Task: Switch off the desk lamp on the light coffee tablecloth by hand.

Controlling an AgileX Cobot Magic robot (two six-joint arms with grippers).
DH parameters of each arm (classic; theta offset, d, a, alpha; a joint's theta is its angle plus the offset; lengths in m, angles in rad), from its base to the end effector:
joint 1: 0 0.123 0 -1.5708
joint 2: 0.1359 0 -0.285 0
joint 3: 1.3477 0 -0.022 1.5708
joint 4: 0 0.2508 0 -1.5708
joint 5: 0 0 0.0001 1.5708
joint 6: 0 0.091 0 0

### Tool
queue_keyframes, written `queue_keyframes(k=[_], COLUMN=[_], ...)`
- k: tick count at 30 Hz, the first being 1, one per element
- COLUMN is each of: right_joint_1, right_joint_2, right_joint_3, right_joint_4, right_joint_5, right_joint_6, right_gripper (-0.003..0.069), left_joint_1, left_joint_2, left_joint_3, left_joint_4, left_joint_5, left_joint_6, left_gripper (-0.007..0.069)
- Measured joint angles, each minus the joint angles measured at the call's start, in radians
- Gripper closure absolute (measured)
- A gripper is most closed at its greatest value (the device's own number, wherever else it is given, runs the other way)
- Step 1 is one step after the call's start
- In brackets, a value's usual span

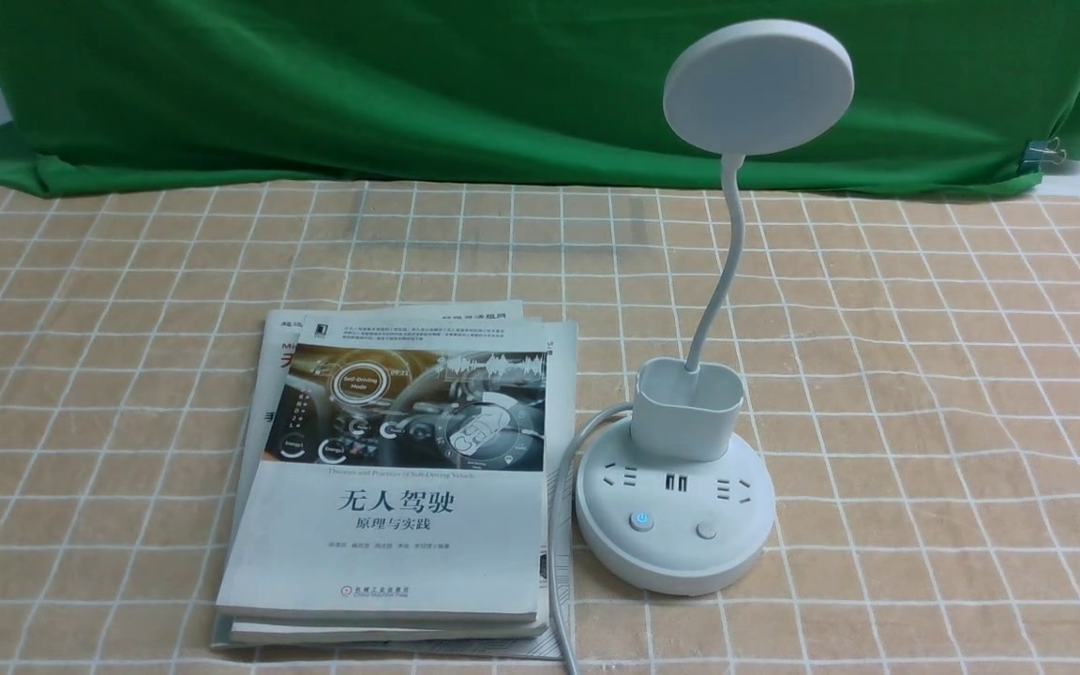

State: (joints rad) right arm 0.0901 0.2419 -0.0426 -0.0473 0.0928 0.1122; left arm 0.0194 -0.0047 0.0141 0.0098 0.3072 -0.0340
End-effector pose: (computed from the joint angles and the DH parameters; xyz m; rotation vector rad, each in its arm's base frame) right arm 0.0756 0.0064 0.2033 -0.0190 1.7768 0.1082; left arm 0.0544 0.0013 0.1809 -0.0418 1.7997 -0.0011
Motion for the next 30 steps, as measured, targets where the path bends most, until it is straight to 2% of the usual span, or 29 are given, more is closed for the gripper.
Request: queue_keyframes(k=[4,9,14,30], right_joint_1=[-0.031,-0.032,-0.032,-0.032], right_joint_2=[-0.125,-0.230,-0.239,-0.239], right_joint_3=[0.047,0.047,0.047,0.047], right_joint_4=[0.000,0.000,0.000,0.000], right_joint_5=[-0.007,0.060,0.115,0.144], right_joint_6=[-0.031,-0.085,-0.138,-0.156], right_gripper=[0.0641,0.0641,0.0641,0.0620], left_joint_1=[0.000,0.000,0.000,0.000], left_joint_2=[0.000,0.000,0.000,0.000], left_joint_3=[0.000,0.000,0.000,0.000], left_joint_4=[0.001,0.002,0.003,0.003], left_joint_5=[0.000,0.000,0.000,0.000], left_joint_6=[0.000,0.000,-0.001,0.000], left_gripper=[0.0620,0.0620,0.0620,0.0620])
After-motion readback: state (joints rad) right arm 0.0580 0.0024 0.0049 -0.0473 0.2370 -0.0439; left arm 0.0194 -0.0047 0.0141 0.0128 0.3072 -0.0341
